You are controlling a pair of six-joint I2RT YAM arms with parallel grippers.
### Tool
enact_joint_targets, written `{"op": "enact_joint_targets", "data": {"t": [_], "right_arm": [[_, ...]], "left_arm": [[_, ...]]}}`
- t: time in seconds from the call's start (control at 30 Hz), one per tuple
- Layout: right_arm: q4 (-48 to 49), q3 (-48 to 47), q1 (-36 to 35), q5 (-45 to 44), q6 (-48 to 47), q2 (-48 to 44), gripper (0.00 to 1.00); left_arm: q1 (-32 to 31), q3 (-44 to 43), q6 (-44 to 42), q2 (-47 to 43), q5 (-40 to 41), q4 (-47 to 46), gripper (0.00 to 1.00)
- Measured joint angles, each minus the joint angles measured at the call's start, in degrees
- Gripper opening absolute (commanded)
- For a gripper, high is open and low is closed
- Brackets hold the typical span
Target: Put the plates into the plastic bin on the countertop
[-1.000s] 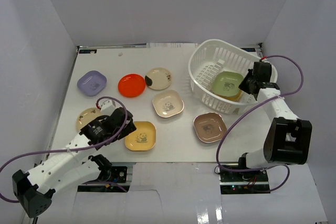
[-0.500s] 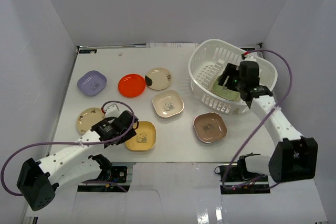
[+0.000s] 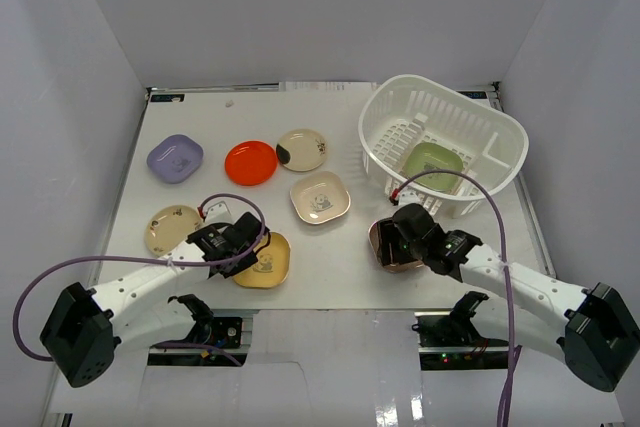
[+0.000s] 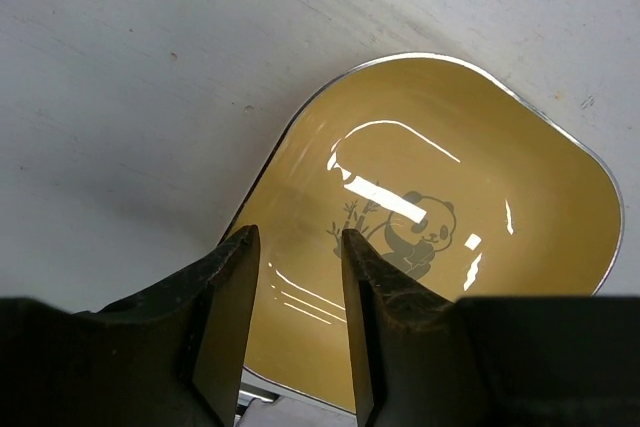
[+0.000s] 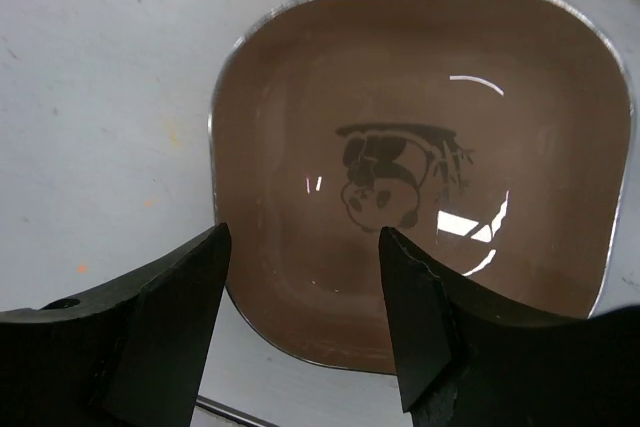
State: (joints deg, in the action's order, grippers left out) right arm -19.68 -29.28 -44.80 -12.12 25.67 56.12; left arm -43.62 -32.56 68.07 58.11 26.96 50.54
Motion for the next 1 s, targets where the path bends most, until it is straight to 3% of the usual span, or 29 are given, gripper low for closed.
{"op": "enact_joint_targets", "data": {"t": [0.33,0.53,0.7,0.83,0.87,0.97,1.0], "right_arm": [[-2.2,0.7,-8.6,-4.7,2.8,0.7,0.66],[-2.9,-2.6,-12.1,-8.3,3.2,1.0,0.71],[-2.4,-3.4,-15.0,-9.1,3.8,3.7,0.7],[-2.3,-3.3,-15.6,-9.8,4.2,7.0,0.54],[-2.0,-3.2,-15.7,-10.1,4.3,7.4,0.42],[-1.1,-3.0,-15.8,-10.6,4.5,8.6,0.24],[-1.0,-3.0,-15.8,-11.0,4.7,8.9,0.14]], "left_arm": [[0.0,-0.6,-0.2,-2.1,0.3,1.0,0.57],[0.0,-3.5,-0.9,-8.9,1.6,2.3,0.57],[0.0,-4.2,0.7,-8.8,4.2,5.7,0.58],[0.0,-4.3,1.2,-5.6,6.1,7.1,0.58],[0.0,-4.4,1.4,-4.0,6.5,7.3,0.58],[0.0,-4.3,2.1,1.8,7.0,7.3,0.57],[0.0,-4.2,2.5,3.5,7.1,7.2,0.56]]}}
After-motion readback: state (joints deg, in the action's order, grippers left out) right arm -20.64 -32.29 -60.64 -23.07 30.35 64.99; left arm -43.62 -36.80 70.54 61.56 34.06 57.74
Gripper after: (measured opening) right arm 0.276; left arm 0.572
